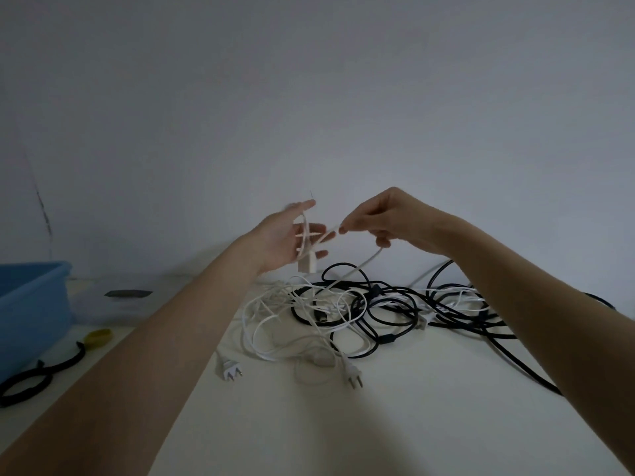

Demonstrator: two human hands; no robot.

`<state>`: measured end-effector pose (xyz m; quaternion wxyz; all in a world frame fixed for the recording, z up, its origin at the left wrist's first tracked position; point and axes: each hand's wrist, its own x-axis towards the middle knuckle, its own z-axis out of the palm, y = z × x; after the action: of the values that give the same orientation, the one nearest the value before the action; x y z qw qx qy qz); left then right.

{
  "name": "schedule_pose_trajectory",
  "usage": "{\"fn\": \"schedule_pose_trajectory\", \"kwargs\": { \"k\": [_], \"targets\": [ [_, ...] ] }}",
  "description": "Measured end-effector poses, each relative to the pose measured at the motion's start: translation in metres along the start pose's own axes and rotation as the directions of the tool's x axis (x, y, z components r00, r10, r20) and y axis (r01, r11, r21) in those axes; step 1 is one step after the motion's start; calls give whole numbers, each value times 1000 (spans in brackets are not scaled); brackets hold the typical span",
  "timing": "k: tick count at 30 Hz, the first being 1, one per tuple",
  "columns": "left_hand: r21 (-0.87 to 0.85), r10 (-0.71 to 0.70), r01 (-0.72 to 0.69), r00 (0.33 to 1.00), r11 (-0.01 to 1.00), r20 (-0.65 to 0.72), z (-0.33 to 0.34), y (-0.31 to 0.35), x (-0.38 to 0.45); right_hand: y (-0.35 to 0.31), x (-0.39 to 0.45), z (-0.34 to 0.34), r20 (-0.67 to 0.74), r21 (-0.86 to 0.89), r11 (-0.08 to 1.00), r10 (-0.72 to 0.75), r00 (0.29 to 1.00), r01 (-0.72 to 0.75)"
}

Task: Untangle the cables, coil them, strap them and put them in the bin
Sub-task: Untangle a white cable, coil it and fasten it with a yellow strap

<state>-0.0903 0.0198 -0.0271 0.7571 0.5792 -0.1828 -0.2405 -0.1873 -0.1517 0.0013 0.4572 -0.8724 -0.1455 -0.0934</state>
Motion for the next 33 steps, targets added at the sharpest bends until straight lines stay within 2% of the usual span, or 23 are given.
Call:
{"fn": "schedule_pose_trajectory", "kwargs": {
  "k": [3,8,10,12,14,16,19,21,25,27,29,30,31,33],
  "targets": [
    [193,-66,29,979,981,191,20,-2,-16,0,5,-6,-160,-94,996,-20,987,5],
    [132,-171,122,863,984,475,32,-7,-30,5,8,-17,-310,-163,986,-14,951,-39],
    [92,-133,99,840,991,526,32,-4,-33,7,10,-18,-340,-141,989,-10,940,-40],
    [6,-30,32,837,999,546,35,7,-33,12,14,-16,-375,-9,1000,3,927,-6],
    [-103,93,-47,860,994,502,40,22,-32,19,17,-9,-349,158,987,34,936,23],
    [-233,186,-91,886,968,424,44,37,-31,29,17,3,-261,233,972,91,961,-28],
    [-380,281,-152,907,912,312,43,51,-29,46,13,21,-155,231,967,144,977,-106],
    [-419,326,-211,918,883,224,36,60,-26,56,10,21,-179,182,976,155,972,-122],
    [-377,408,-346,908,859,97,11,88,-26,64,3,-7,-397,-61,982,139,907,-177],
    [-350,430,-389,902,852,46,5,97,-24,59,5,-25,-567,-229,935,98,818,-271],
    [-328,431,-410,902,851,-11,10,99,-21,49,10,-33,-722,-368,825,38,691,-430],
    [-323,420,-410,907,853,-43,15,97,-21,43,12,-33,-746,-428,768,-2,665,-477],
    [-309,400,-401,914,862,-70,20,93,-20,38,14,-29,-727,-499,717,-41,686,-486],
    [-238,353,-367,930,899,-100,31,83,-17,28,14,-14,-594,-665,618,-96,799,-419]
  ]
}}
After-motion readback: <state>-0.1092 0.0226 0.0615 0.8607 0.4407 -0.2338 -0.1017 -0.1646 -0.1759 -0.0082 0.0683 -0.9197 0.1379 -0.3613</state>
